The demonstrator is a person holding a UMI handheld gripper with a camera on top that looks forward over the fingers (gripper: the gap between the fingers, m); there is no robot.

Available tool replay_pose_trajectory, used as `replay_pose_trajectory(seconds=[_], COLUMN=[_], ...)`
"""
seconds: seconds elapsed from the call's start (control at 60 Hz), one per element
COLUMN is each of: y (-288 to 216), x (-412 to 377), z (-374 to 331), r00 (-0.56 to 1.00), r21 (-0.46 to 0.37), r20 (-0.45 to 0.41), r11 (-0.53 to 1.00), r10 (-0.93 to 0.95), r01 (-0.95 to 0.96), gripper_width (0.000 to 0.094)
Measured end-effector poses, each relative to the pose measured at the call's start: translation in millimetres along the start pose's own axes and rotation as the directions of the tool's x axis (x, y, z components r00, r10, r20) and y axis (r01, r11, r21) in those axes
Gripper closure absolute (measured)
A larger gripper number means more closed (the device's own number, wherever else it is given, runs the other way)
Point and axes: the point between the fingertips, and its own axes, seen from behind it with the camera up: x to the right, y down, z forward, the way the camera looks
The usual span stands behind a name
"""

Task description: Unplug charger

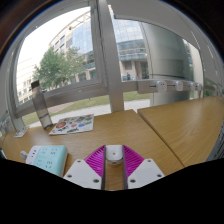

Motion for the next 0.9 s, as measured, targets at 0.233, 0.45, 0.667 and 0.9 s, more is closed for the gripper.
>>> replay_pose_trajectory(seconds=[0.233,0.45,0.667,0.9], y=[-23,-101,-93,-3], x=[4,-44,-129,-220], z=[-21,-107,-176,-197], r00=[0.994,0.990,0.995,0.996], r21=[0.035,0.236,0.260,0.107], r20=[-0.107,-0.139,-0.094,-0.031], r11=[0.999,0.970,0.964,0.991], r10=[-0.033,-0.015,-0.031,-0.082], r01=[0.037,0.048,0.055,0.085], gripper_width=[0.0367,0.0140,0.0133,0.0130])
